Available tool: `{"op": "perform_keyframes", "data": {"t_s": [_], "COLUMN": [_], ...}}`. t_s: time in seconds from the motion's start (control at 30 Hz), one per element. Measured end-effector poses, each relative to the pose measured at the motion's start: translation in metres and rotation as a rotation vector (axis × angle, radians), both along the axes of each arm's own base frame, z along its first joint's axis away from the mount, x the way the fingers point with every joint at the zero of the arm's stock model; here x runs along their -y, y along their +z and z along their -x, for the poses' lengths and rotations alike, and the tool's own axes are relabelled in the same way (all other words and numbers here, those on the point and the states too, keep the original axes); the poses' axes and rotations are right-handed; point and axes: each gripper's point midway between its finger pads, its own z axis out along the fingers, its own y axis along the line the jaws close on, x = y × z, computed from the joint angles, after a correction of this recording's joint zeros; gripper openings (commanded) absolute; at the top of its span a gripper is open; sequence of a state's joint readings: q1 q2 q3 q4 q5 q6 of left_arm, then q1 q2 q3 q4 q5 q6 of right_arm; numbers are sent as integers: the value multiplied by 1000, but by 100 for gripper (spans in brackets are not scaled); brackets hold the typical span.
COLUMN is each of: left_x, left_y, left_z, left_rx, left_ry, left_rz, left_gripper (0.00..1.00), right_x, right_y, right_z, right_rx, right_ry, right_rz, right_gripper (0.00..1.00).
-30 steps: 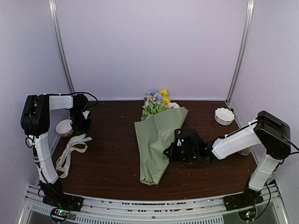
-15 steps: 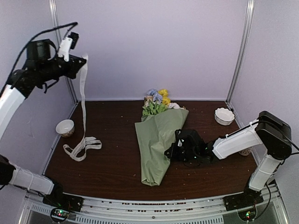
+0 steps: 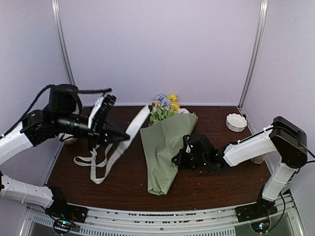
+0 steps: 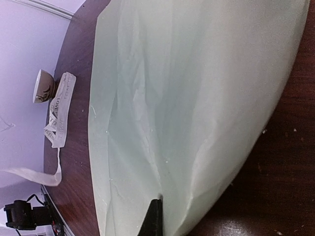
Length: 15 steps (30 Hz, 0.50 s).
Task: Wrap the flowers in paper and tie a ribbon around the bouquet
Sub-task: Place the ribbon at the center of the board.
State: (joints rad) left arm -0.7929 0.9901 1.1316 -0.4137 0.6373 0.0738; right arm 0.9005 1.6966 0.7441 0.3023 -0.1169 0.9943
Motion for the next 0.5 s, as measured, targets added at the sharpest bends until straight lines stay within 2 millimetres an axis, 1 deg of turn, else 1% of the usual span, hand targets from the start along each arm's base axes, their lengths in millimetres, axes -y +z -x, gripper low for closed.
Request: {"op": "perform_keyframes", "data": {"t_s": [0.03, 0.07, 0.1, 0.13, 0.17, 0.2, 0.23, 0.33, 0.37, 0.43, 0.5], "left_x": [9, 20, 27, 30, 32, 33, 31, 18, 13, 3, -2], "left_y": [-17, -36, -44, -46, -41, -31, -14, 45, 60, 82, 90], "left_z": [12, 32, 48, 60, 74, 82, 84, 75, 72, 68, 70], "left_rx": [-37, -81, -91, -91, -78, -54, -18, 124, 160, 215, 234], "left_ry": [-54, -128, -184, -224, -267, -286, -283, -190, -156, -101, -96], "left_rz": [-40, -98, -129, -149, -160, -148, -120, -3, 26, 78, 105], "left_gripper": [0, 0, 0, 0, 0, 0, 0, 0, 0, 0, 0], "right_x": [0, -1, -1, -2, -2, -2, -1, -2, -2, -2, -2], "right_y": [0, 1, 1, 1, 2, 2, 2, 2, 2, 2, 2], "right_z": [0, 0, 0, 0, 0, 0, -1, -1, -1, -1, -1], "right_rx": [0, -1, -1, -2, -3, -4, -5, -4, -4, -4, -4], "right_ry": [1, 2, 4, 5, 5, 5, 5, 5, 5, 5, 5], "right_rz": [-1, -1, -2, -2, -2, 0, 2, 2, 2, 3, 3], "right_gripper": [0, 0, 0, 0, 0, 0, 0, 0, 0, 0, 0]}}
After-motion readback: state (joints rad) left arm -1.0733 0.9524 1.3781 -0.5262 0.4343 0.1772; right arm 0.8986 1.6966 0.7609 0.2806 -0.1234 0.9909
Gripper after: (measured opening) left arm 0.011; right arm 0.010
